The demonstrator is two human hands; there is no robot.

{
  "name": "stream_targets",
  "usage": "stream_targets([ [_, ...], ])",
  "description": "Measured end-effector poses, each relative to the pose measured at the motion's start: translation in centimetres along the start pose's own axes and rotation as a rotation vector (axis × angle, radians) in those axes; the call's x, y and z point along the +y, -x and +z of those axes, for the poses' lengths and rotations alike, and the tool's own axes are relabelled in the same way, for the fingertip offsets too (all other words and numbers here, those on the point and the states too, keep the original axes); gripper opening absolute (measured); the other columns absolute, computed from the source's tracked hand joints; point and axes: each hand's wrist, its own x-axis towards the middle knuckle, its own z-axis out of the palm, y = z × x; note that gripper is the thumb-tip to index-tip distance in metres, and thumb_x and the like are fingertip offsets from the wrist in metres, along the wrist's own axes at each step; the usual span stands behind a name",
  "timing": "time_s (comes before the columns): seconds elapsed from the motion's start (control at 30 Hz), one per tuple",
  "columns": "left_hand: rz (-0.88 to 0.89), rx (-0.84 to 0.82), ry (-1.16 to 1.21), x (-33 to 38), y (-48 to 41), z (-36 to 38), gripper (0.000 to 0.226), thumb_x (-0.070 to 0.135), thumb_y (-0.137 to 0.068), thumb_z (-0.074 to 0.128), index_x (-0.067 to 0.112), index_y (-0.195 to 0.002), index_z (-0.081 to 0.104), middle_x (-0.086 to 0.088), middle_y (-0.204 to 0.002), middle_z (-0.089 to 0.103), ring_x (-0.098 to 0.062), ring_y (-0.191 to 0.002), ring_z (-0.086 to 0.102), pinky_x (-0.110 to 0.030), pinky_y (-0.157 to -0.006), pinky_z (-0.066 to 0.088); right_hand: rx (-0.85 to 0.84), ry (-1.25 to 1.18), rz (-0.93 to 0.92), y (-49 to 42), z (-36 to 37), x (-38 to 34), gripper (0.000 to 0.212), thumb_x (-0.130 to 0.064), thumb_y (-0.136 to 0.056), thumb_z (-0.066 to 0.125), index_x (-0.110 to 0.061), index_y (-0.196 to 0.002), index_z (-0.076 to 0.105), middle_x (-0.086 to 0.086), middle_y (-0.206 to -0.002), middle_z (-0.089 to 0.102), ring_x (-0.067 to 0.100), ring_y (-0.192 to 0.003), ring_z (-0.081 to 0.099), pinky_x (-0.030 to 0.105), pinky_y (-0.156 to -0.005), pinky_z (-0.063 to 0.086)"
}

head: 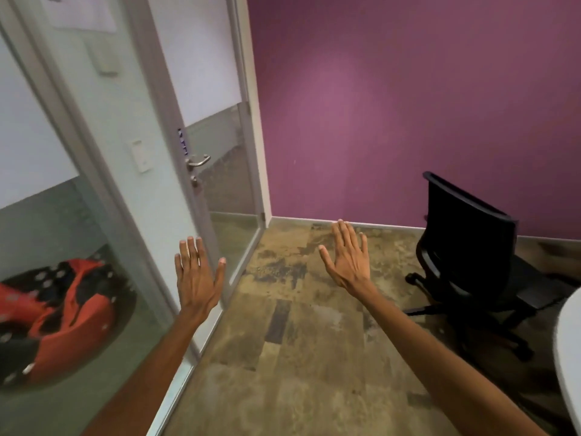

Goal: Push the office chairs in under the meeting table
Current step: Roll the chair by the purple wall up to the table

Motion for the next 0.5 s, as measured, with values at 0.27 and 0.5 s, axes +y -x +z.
stream_targets([
  [0.27,0.160,-0.049,0.081,4.5,-16.4,9.2,0.081,0.057,-0.096,0.018,0.002,-0.155,0.008,-0.022,-0.162,0.008,-0.033,-0.152,-0.001,-0.054,-0.123,0.005,0.048,0.126,0.167,-12.7,2.2,5.7,0.071,-0.060,-0.096,0.020,-0.020,-0.153,0.004,0.002,-0.162,0.003,0.014,-0.148,-0.006,0.046,-0.120,-0.002],
  [0.5,0.286,-0.141,0.178,12.6,-27.1,18.8,0.081,0.060,-0.095,0.016,0.008,-0.155,0.000,-0.015,-0.163,-0.003,-0.027,-0.152,-0.009,-0.052,-0.123,-0.002,0.117,0.200,0.303,-21.2,4.2,12.5,0.070,-0.057,-0.097,0.024,-0.019,-0.153,0.009,0.002,-0.162,0.007,0.015,-0.148,-0.003,0.045,-0.119,-0.001],
])
